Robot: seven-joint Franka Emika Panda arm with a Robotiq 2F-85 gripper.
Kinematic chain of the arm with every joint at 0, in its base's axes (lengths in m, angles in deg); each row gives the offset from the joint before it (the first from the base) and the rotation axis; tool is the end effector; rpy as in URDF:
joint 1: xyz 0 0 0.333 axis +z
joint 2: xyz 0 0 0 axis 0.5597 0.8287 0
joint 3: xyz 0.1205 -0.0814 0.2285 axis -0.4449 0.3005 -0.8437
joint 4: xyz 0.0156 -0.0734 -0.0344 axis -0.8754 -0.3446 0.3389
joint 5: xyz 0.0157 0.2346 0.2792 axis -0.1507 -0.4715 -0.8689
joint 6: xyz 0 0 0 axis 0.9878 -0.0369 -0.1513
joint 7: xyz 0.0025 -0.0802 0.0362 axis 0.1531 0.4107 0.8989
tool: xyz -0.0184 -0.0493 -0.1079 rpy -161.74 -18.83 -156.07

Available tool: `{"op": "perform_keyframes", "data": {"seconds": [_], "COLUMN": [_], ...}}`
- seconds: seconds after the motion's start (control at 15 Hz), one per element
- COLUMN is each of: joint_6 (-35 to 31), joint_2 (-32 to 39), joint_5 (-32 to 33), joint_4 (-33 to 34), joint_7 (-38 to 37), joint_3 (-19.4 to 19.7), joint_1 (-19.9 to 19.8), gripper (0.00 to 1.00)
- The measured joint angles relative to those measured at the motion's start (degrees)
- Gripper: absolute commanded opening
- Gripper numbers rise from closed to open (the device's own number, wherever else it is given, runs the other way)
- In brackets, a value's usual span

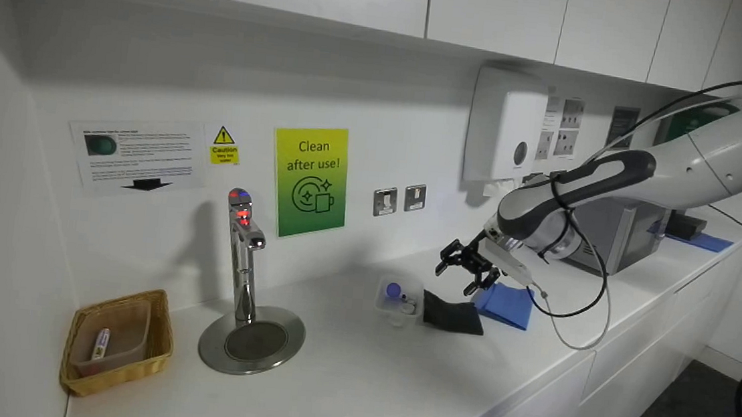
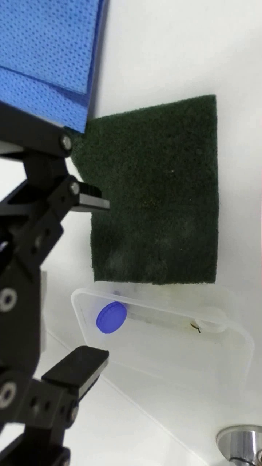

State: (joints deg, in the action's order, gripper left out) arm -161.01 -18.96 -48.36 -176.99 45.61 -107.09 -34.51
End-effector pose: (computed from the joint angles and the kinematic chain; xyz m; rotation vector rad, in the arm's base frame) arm 0.5485 -0.0248 0.3320 -2.4610 0.9084 -0.4133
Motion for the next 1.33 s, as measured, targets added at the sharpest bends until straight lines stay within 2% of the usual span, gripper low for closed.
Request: {"op": "perform_keyframes", "data": {"seconds": [0.2, 0.73, 0.87, 1.07, 1.33], "joint_6": [0.1, 1.8, 2.3, 2.3, 2.3], "joint_2": [-3.6, -4.6, -4.6, -4.6, -4.6], "joint_5": [-1.6, -1.5, -1.1, 1.3, 4.6], "joint_4": [-0.1, 0.1, 0.5, 0.7, 1.2], "joint_7": [0.2, 0.1, 0.1, 0.0, -0.2], "joint_3": [8.9, 44.0, 51.4, 58.1, 62.0], "joint_1": [8.3, 41.5, 48.5, 55.9, 62.1], "gripper": [1.0, 1.0, 1.0, 1.0, 1.0]}}
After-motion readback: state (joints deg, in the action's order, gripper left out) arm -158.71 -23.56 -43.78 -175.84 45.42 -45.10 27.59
